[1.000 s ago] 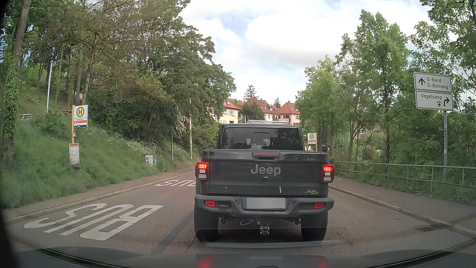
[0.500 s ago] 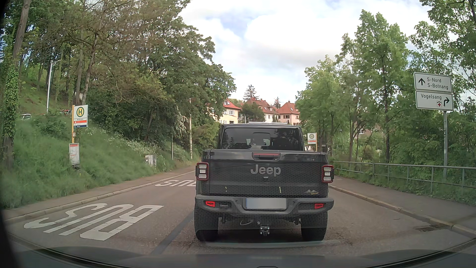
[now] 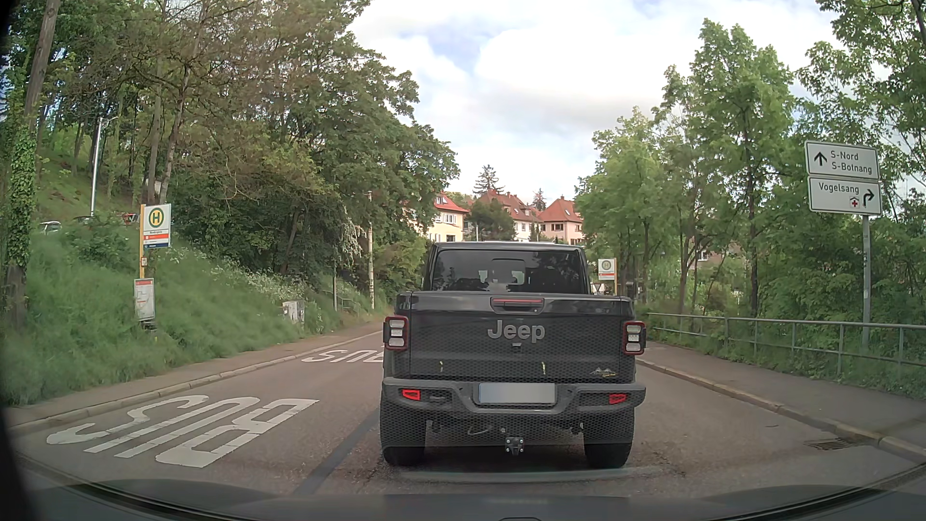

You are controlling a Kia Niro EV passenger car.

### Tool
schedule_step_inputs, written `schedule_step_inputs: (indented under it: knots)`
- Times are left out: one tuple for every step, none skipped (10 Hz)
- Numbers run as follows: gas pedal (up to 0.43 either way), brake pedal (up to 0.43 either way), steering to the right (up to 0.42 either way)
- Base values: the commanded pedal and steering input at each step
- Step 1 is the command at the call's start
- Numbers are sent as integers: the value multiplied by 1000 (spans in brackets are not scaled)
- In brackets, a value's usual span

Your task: Follow the waypoints while adhering to traffic rules and regulations

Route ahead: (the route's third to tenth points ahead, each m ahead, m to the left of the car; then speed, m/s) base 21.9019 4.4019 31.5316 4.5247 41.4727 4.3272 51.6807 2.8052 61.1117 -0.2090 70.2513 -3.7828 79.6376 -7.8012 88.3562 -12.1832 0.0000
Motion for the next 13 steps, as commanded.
schedule_step_inputs:
  knots:
    - [0,0,4]
    - [0,0,4]
    - [0,0,4]
    - [0,0,4]
    - [0,0,4]
    - [0,0,4]
    - [0,0,4]
    - [0,0,4]
    - [0,0,4]
    - [0,0,4]
    - [0,0,4]
    - [0,0,4]
    - [0,0,4]
